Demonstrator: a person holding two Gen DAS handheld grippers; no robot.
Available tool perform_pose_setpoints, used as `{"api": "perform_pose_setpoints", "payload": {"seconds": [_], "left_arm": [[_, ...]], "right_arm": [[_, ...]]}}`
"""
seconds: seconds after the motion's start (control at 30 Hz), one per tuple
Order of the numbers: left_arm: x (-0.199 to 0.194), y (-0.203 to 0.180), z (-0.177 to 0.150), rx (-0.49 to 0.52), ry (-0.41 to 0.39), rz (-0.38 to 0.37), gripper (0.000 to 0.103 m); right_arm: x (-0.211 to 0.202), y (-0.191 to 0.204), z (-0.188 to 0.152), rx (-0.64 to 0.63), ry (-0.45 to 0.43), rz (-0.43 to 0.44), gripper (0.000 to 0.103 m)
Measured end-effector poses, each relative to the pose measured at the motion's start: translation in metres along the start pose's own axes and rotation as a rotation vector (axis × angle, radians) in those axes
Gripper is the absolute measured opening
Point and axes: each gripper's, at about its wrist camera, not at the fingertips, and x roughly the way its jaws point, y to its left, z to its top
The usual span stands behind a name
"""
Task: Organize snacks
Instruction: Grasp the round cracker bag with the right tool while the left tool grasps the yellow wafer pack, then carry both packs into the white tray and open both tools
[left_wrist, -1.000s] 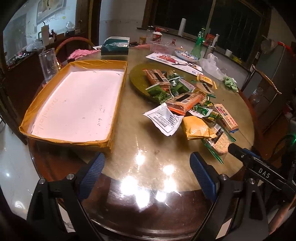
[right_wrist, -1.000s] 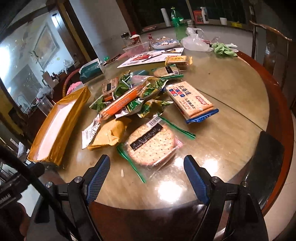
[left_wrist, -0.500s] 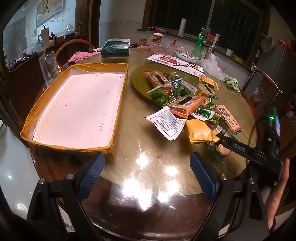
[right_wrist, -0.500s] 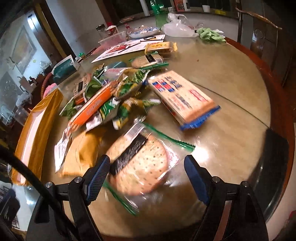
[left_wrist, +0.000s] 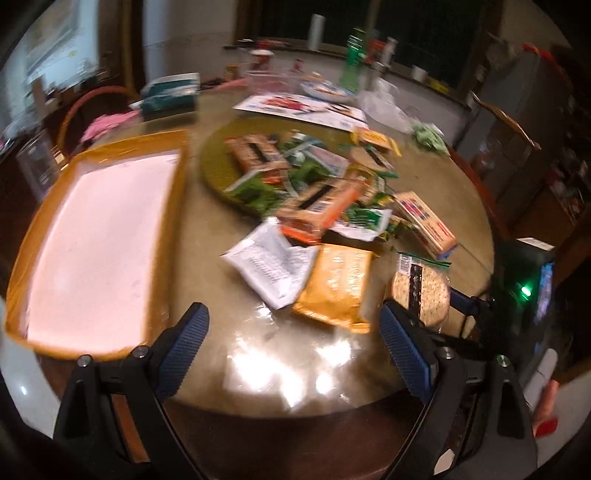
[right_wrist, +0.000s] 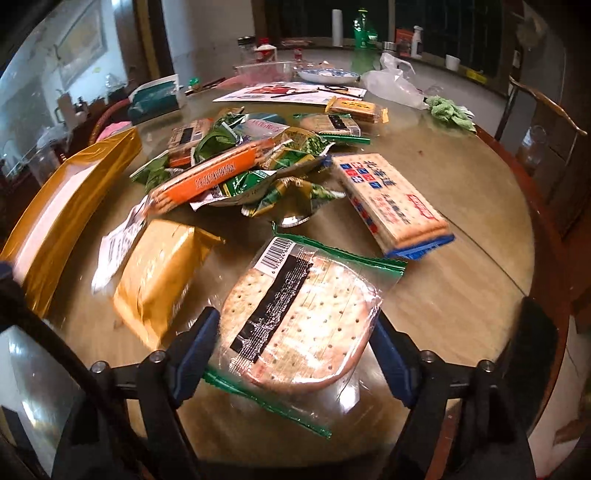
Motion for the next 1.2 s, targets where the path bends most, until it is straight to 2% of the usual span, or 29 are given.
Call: {"api": "perform_pose_setpoints", "payload": {"seconds": [0.2,0.23,0.27,0.3,0.37,0.47,0.5,0.6,0.63,0.67,0.8,0.87,1.0,1.1,1.2], "left_arm": [[0.034,-0.038,0.014,0.197,0.011,0.004,0.093],[0.041,-0.042,0.016,0.22,0.02,-0.007,0.09],[0.05,-0.045,0.018,0.234,0.039,-0.024,0.082],[0.057,-0.045,0.019,0.234,0.057,-0.033,0.077],[0.073,-0.043,0.021,0.222,0.109,-0.033,0.06],[0.077,-0.037,0.019,0.207,0.12,-0.021,0.054],[0.075,-0.037,0.018,0.206,0.118,-0.033,0.054],[0.068,-0.033,0.014,0.171,0.181,-0.115,0.056],[0.067,-0.031,0.013,0.152,0.199,-0.132,0.061],[0.067,-0.029,0.012,0.133,0.203,-0.142,0.063],[0.077,-0.032,0.012,0.128,0.216,-0.113,0.062],[0.079,-0.033,0.015,0.113,0.197,-0.092,0.054],[0.071,-0.028,0.015,0.086,0.161,-0.096,0.053],[0.05,-0.023,0.008,0.075,0.125,-0.139,0.053],[0.026,-0.012,0.002,0.038,0.09,-0.19,0.051]], "right_arm": [[-0.015,-0.014,-0.016,-0.069,0.005,0.063,0.076],[-0.017,-0.015,-0.018,-0.071,0.003,0.07,0.076],[-0.018,-0.017,-0.019,-0.072,0.001,0.083,0.076],[-0.019,-0.019,-0.02,-0.069,-0.001,0.098,0.076],[-0.021,-0.023,-0.021,-0.053,0.003,0.121,0.076],[-0.023,-0.029,-0.02,-0.028,0.008,0.159,0.077],[-0.023,-0.032,-0.019,-0.012,0.01,0.176,0.077],[-0.023,-0.036,-0.016,0.031,0.02,0.207,0.077],[-0.022,-0.037,-0.015,0.049,0.024,0.215,0.077],[-0.021,-0.037,-0.013,0.059,0.031,0.215,0.077],[-0.014,-0.033,-0.004,0.082,0.046,0.177,0.077],[-0.011,-0.028,-0.001,0.071,0.057,0.123,0.078],[-0.01,-0.02,-0.002,0.041,0.069,0.07,0.078],[-0.011,-0.005,-0.012,-0.04,0.059,-0.007,0.077],[-0.013,-0.005,-0.015,-0.046,0.051,-0.013,0.076]]}}
